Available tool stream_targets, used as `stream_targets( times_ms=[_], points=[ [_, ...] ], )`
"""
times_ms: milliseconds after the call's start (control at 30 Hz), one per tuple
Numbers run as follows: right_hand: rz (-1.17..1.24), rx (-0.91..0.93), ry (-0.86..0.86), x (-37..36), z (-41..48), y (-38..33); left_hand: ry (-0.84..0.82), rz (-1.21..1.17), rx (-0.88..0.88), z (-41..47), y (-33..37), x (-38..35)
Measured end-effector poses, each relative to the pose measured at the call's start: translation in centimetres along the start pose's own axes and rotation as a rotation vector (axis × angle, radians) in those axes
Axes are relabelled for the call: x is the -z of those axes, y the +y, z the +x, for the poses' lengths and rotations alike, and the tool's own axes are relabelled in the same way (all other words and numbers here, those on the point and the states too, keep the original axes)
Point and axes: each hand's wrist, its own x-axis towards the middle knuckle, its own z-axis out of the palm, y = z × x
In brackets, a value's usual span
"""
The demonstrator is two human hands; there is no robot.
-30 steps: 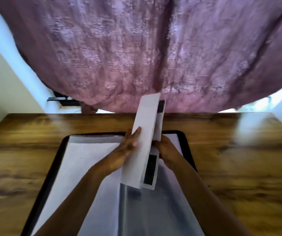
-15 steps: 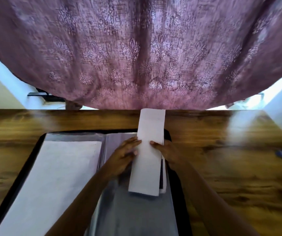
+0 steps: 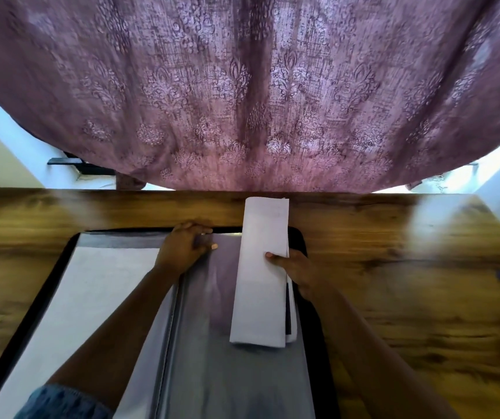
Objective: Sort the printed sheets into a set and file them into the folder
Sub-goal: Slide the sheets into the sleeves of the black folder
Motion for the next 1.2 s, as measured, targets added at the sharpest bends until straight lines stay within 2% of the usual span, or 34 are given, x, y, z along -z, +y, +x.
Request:
stream_targets(
  times_ms=[167, 367, 533, 833, 1000, 1200],
  points=[
    [-0.027, -0.016, 0.003, 0.1, -0.2, 0.2, -0.005, -0.100, -0.023, 0.9, 0.2, 0.4],
    [-0.053, -0.032, -0.018, 0.8, -1.1, 1.2, -0.029, -0.110, -0.061, 0.3, 0.4, 0.0],
    [-0.046, 0.060, 0.003, 1.2, -1.2, 0.7, 0.007, -0.144, -0.059, 0.7, 0.5, 0.3],
    [-0.052, 0.251, 0.107, 3.8, -0.5, -2.5, -0.123, -0.194, -0.098, 1.8, 0.4, 0.6],
    [-0.106, 0.243, 0.104, 3.9, 0.4, -3.2, -0.186, -0.199, -0.120, 2.2, 0.9, 0.2],
    [-0.098, 0.276, 0.113, 3.6, 0.9, -4.3, -0.247, -0.216, -0.052, 2.6, 1.4, 0.6]
  ],
)
